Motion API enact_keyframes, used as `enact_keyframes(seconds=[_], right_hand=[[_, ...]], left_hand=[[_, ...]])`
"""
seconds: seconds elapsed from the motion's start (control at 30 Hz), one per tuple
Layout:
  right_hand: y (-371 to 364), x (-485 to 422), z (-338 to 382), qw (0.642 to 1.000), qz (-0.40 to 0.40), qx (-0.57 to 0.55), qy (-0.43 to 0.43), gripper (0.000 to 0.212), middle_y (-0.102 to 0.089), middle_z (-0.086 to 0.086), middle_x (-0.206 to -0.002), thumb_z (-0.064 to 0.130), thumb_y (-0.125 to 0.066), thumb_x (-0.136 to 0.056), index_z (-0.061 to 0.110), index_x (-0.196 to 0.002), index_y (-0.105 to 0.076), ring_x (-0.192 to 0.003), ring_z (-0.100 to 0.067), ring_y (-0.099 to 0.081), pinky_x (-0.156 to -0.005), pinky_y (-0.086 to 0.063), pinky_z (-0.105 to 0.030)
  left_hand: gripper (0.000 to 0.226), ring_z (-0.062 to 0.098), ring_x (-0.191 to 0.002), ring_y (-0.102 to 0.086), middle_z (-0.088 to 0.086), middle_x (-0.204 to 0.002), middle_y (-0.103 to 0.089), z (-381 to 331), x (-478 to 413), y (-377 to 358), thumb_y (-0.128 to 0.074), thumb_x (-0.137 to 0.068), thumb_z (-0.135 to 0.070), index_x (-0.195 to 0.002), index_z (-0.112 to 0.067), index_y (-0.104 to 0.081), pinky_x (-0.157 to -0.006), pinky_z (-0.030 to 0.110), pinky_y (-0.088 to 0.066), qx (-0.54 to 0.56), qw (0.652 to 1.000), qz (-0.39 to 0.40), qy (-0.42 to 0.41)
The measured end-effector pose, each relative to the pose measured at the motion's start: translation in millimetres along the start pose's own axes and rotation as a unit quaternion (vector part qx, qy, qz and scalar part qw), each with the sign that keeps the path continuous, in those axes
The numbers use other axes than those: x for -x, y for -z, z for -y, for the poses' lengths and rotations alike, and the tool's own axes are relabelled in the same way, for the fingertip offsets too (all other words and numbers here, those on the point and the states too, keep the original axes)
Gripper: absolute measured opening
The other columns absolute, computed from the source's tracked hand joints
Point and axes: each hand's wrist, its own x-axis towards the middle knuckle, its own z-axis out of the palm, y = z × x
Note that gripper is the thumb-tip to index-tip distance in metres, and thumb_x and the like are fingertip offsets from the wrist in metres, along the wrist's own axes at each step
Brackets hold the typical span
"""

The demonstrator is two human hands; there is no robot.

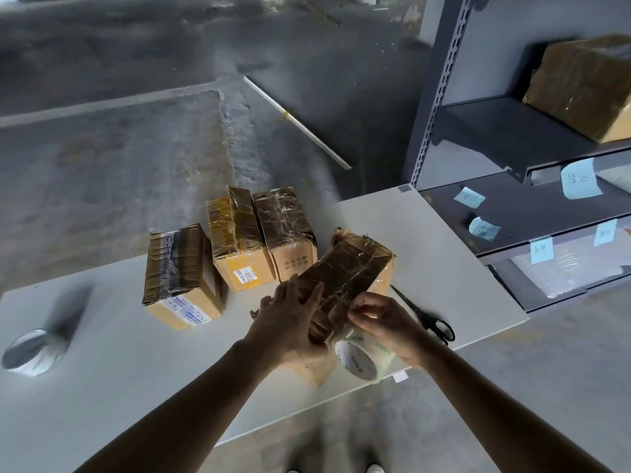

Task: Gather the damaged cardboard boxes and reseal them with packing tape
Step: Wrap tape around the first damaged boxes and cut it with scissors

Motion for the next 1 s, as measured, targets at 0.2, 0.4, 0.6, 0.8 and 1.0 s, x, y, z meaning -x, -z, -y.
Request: enact_keyframes(seconds=[0.2,0.4,0.6,0.8,1.0], right_hand=[[0,-2,-4,1.0,-0.009,-0.005,0.006,0.006,-0.074,-0.007,-0.097,0.025,-0.067,-0.089,0.019,-0.089,-0.068,-0.104,-0.03,-0.066,-0.091,-0.05,-0.045],[9,0,3,0.999,-0.011,0.051,-0.013,0.006,-0.073,-0.004,-0.093,0.016,-0.065,-0.096,0.015,-0.09,-0.068,-0.099,-0.025,-0.068,-0.081,-0.05,-0.038],[17,-5,41,0.991,-0.062,0.117,0.01,0.009,-0.07,-0.004,-0.095,0.019,-0.064,-0.096,0.013,-0.092,-0.069,-0.087,-0.02,-0.065,-0.066,-0.045,-0.026],[15,-22,82,0.976,0.004,0.216,0.013,0.013,-0.071,-0.011,-0.094,0.021,-0.068,-0.094,0.011,-0.089,-0.072,-0.088,-0.029,-0.067,-0.07,-0.048,-0.03],[14,-34,92,0.963,0.047,0.265,0.003,0.011,-0.07,-0.003,-0.086,0.02,-0.071,-0.091,0.018,-0.08,-0.069,-0.083,-0.014,-0.065,-0.069,-0.048,-0.021]], left_hand=[[0.101,0.032,-0.142,-0.022,0.013,-0.157,-0.012,-7,-2,-6,-0.059,-0.082,-0.067,-0.156,-0.027,-0.004,-0.115,0.049,-0.032,0.012,0.999,-0.044,0.024],[0.094,0.032,-0.143,-0.019,0.012,-0.158,-0.008,-7,2,-12,-0.053,-0.085,-0.067,-0.156,-0.03,-0.003,-0.115,0.049,-0.03,0.005,0.998,-0.053,0.021],[0.086,0.032,-0.144,-0.019,0.011,-0.158,-0.009,-5,2,-16,-0.051,-0.087,-0.066,-0.155,-0.035,-0.007,-0.116,0.051,-0.028,0.007,0.997,-0.068,0.025],[0.093,0.028,-0.142,-0.021,0.008,-0.157,-0.013,-3,4,-23,-0.057,-0.082,-0.065,-0.154,-0.034,-0.006,-0.114,0.048,-0.028,0.044,0.993,-0.107,0.029],[0.103,0.023,-0.141,-0.023,0.004,-0.158,-0.017,-4,5,-25,-0.059,-0.076,-0.067,-0.153,-0.019,-0.01,-0.114,0.043,-0.026,0.086,0.985,-0.141,0.051]])
